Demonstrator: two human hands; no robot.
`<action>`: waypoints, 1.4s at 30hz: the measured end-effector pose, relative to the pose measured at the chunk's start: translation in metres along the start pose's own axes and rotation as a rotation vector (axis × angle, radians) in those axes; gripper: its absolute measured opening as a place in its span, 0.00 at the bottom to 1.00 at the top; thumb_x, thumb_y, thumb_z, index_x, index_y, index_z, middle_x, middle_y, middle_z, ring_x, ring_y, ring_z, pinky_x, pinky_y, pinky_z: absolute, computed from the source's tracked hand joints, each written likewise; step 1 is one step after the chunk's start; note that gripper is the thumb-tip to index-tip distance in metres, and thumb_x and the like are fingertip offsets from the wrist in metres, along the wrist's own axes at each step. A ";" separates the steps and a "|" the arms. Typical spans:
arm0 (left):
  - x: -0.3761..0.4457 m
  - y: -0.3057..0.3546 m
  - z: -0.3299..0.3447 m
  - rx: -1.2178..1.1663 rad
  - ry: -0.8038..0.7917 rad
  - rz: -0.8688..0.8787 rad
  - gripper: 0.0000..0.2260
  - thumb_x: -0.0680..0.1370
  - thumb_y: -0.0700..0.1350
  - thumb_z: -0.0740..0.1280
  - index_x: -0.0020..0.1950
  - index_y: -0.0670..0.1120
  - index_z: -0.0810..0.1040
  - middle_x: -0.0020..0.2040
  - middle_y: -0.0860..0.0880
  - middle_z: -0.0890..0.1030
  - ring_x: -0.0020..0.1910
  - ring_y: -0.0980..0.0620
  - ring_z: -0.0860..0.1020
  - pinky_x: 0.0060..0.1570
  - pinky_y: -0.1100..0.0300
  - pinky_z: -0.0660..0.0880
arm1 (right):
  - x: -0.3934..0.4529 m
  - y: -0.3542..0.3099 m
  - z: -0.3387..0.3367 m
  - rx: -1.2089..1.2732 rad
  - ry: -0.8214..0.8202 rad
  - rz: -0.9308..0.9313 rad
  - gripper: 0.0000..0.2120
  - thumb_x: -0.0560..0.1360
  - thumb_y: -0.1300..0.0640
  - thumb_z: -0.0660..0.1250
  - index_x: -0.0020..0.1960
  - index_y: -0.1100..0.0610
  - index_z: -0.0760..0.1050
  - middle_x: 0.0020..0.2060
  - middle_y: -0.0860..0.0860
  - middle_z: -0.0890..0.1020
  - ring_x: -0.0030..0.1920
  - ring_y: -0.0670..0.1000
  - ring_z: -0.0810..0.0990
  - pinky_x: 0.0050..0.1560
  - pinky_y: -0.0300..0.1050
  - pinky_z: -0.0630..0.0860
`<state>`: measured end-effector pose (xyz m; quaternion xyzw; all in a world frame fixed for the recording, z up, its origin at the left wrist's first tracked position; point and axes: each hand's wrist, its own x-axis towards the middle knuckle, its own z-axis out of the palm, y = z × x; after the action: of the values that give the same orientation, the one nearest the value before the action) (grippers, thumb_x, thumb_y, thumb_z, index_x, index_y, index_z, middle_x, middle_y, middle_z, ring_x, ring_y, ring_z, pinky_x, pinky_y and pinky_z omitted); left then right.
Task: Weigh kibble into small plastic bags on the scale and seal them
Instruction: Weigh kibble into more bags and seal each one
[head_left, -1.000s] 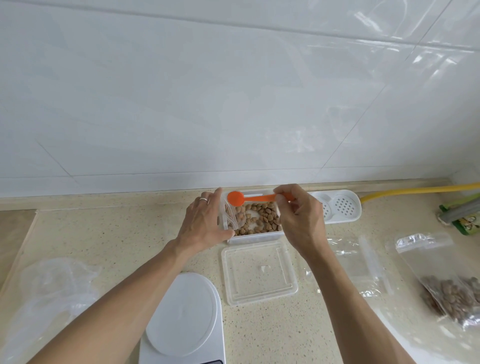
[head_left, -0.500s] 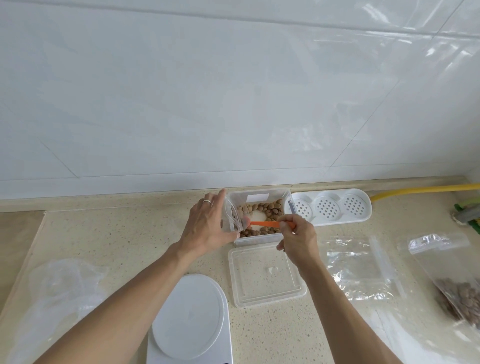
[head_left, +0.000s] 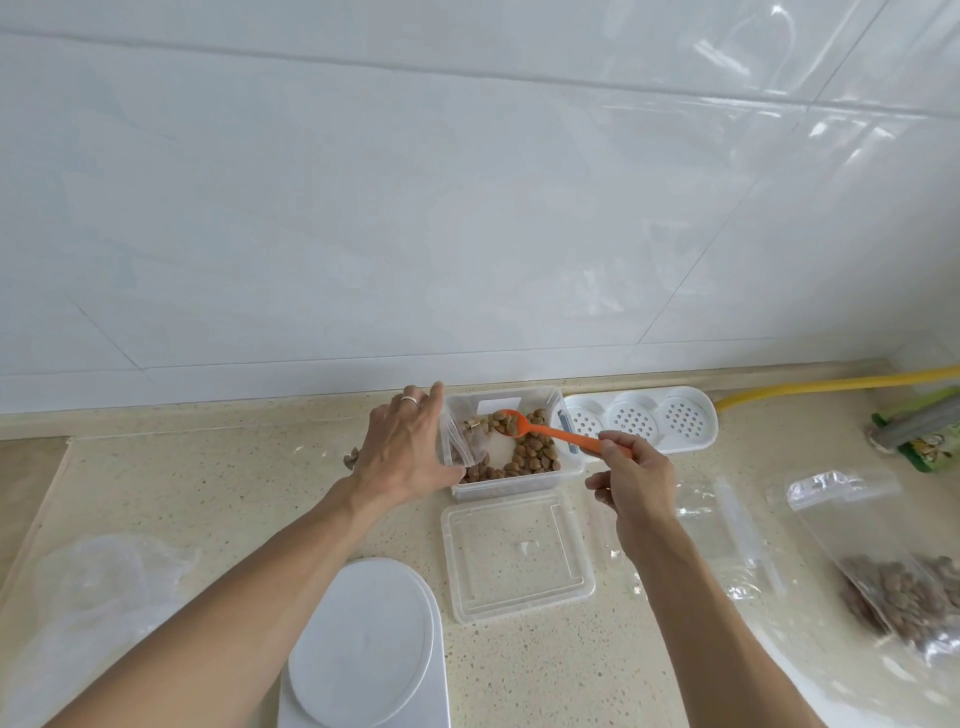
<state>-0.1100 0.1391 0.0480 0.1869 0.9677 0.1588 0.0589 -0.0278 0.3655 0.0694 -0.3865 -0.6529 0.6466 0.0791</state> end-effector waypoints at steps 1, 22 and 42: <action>0.001 0.002 -0.002 0.003 -0.005 0.000 0.47 0.66 0.62 0.72 0.77 0.43 0.54 0.65 0.42 0.69 0.64 0.44 0.69 0.64 0.49 0.68 | -0.002 -0.006 -0.002 -0.008 -0.004 -0.037 0.06 0.80 0.64 0.63 0.50 0.56 0.78 0.46 0.56 0.85 0.25 0.48 0.76 0.29 0.41 0.73; -0.050 0.059 -0.045 -0.211 0.028 0.047 0.50 0.63 0.66 0.69 0.77 0.44 0.55 0.64 0.45 0.69 0.66 0.46 0.67 0.64 0.49 0.66 | -0.100 -0.059 -0.038 -0.054 0.095 -0.505 0.08 0.77 0.65 0.66 0.45 0.55 0.81 0.31 0.52 0.80 0.27 0.49 0.77 0.28 0.42 0.74; -0.143 0.130 -0.016 -0.145 -0.026 0.424 0.48 0.65 0.59 0.75 0.77 0.42 0.56 0.61 0.42 0.70 0.61 0.43 0.70 0.60 0.48 0.69 | -0.184 0.159 -0.101 0.358 0.422 0.311 0.04 0.75 0.65 0.69 0.50 0.60 0.79 0.46 0.59 0.84 0.34 0.51 0.77 0.35 0.43 0.75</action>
<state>0.0640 0.1945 0.1136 0.3836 0.8919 0.2342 0.0501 0.2240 0.3118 0.0140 -0.5874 -0.4308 0.6611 0.1800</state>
